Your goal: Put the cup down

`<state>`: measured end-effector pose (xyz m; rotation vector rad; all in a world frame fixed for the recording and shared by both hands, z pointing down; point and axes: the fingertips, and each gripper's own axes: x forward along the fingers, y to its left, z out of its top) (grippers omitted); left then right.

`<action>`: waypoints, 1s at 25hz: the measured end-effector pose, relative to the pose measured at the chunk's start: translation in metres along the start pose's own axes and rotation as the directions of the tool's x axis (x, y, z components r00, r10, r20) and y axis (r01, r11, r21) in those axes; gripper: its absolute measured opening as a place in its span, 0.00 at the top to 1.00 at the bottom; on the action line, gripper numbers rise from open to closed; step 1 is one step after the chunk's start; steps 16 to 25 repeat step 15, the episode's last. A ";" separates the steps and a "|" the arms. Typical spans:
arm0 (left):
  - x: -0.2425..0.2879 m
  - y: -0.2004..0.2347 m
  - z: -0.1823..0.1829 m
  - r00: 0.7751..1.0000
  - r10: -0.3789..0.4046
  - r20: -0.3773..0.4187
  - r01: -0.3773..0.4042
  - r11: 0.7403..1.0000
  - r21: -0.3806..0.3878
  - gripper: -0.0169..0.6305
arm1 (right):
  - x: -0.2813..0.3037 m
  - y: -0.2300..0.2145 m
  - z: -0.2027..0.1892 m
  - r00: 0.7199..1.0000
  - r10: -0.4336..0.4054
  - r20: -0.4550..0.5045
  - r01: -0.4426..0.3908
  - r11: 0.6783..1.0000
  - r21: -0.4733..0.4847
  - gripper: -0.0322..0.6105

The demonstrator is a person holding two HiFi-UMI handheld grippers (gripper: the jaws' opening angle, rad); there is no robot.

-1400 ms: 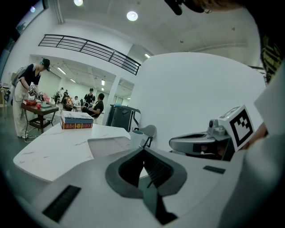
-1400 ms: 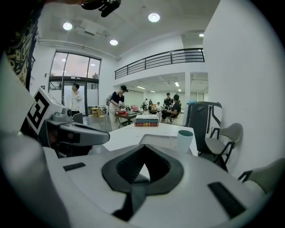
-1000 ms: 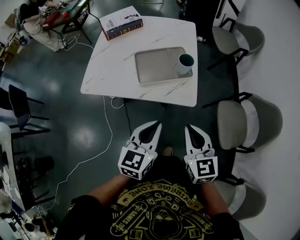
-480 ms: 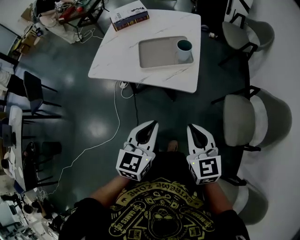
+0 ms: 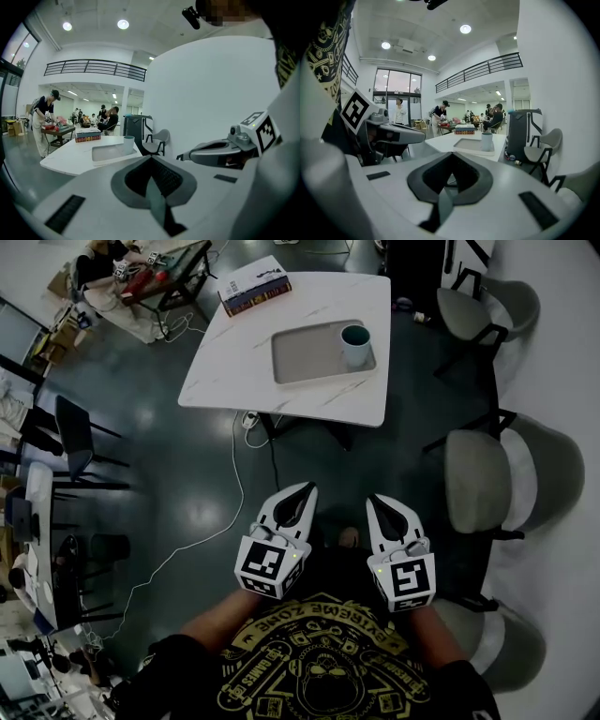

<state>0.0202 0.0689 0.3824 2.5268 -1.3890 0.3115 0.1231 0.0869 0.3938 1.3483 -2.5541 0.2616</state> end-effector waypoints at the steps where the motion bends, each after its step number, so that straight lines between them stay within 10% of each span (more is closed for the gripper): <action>1: 0.001 -0.002 0.000 1.000 -0.004 -0.002 0.004 1.000 0.007 0.97 | -0.001 -0.001 0.000 1.000 -0.002 0.002 0.002 1.000 0.001 0.94; 25: 0.011 -0.007 0.001 0.999 -0.032 0.003 0.032 0.999 0.018 0.97 | -0.001 -0.008 -0.003 1.000 -0.018 -0.006 0.018 1.000 -0.006 0.94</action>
